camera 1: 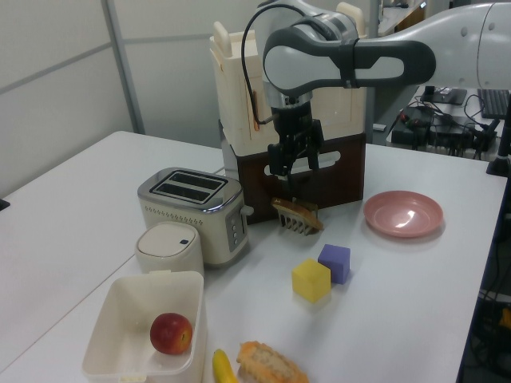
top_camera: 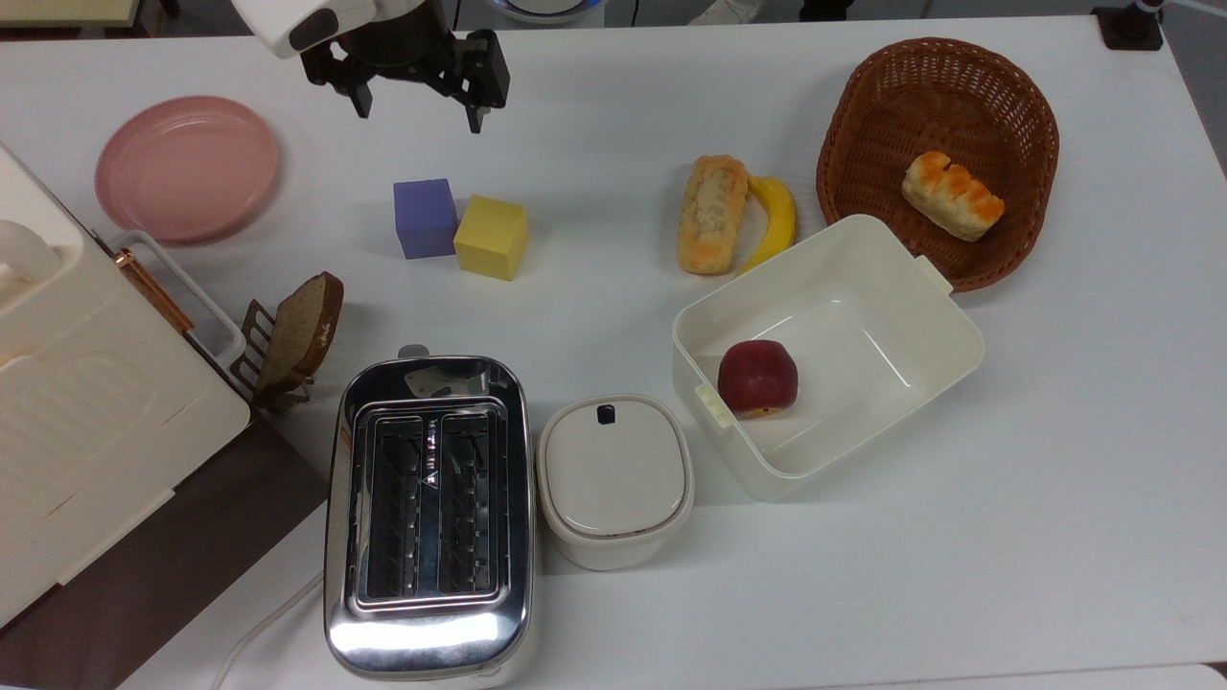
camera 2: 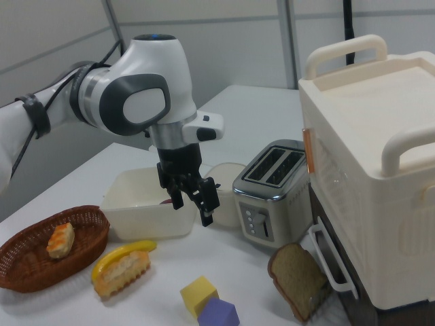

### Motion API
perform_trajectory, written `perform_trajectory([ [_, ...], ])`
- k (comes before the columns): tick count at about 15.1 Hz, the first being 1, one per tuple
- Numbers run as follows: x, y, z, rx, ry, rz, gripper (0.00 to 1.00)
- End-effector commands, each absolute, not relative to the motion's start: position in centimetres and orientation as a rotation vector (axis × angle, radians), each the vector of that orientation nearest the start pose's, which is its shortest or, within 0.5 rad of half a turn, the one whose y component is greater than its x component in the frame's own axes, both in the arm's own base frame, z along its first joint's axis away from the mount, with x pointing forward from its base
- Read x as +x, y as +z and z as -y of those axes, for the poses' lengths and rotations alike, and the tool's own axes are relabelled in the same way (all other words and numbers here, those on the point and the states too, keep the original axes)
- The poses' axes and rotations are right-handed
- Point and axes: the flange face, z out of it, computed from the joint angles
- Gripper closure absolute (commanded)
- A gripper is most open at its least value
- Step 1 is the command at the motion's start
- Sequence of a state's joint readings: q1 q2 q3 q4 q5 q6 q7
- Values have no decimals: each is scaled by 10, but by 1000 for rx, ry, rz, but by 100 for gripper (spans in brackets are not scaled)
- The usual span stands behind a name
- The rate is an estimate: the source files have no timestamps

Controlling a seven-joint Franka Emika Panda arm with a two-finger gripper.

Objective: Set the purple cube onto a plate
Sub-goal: 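Move the open gripper over the purple cube and lower it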

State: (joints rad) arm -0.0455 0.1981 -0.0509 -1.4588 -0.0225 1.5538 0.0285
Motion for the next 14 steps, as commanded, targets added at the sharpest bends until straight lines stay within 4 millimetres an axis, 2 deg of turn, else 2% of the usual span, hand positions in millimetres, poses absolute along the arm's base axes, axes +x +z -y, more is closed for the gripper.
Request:
perform_trajectory([
  [1, 594, 567, 34, -3159, 216, -307, 0],
  [6, 586, 568, 39, -3165, 288, -318, 0],
  [8, 578, 577, 45, -3161, 308, -324, 0],
  [12, 572, 570, 50, -3149, 389, -337, 0],
  [14, 574, 561, 56, -3165, 420, -231, 0],
])
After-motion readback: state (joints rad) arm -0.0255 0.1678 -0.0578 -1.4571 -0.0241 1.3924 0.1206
